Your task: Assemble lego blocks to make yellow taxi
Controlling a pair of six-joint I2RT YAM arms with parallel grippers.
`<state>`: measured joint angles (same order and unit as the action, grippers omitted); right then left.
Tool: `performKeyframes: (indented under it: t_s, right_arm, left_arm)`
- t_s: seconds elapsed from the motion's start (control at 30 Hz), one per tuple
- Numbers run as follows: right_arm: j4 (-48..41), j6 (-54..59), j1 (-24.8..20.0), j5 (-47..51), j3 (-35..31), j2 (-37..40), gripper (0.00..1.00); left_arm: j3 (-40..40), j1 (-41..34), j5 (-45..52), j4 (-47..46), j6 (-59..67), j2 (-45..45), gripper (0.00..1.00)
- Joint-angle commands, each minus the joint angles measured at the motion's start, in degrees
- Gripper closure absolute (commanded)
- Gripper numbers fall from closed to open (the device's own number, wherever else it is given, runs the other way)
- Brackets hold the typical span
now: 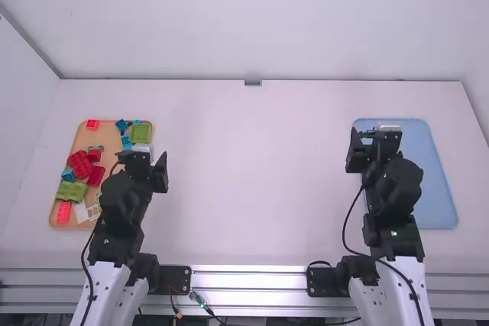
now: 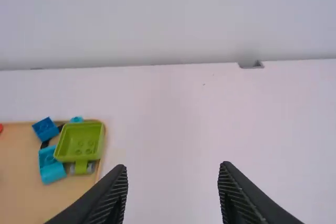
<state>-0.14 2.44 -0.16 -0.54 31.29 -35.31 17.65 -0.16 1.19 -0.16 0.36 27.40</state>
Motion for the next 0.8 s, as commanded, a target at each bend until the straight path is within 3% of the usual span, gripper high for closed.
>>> performKeyframes:
  t_s: [0.0,0.43,0.77]
  right_arm:
    - [0.1,-2.4,0.2,0.5,-3.5,3.2,0.59]
    - [0.1,-2.4,0.2,0.5,-19.6,19.3,0.87]
    - [0.1,-2.4,0.2,0.5,-27.9,27.5,1.00]
  left_arm:
    - [-3.1,0.2,-1.2,0.2,-0.4,-3.5,0.60]
    - [-17.6,0.2,-1.2,0.2,-0.4,-18.1,0.86]
    - [-17.6,0.2,-1.2,0.2,-0.4,-25.2,0.98]
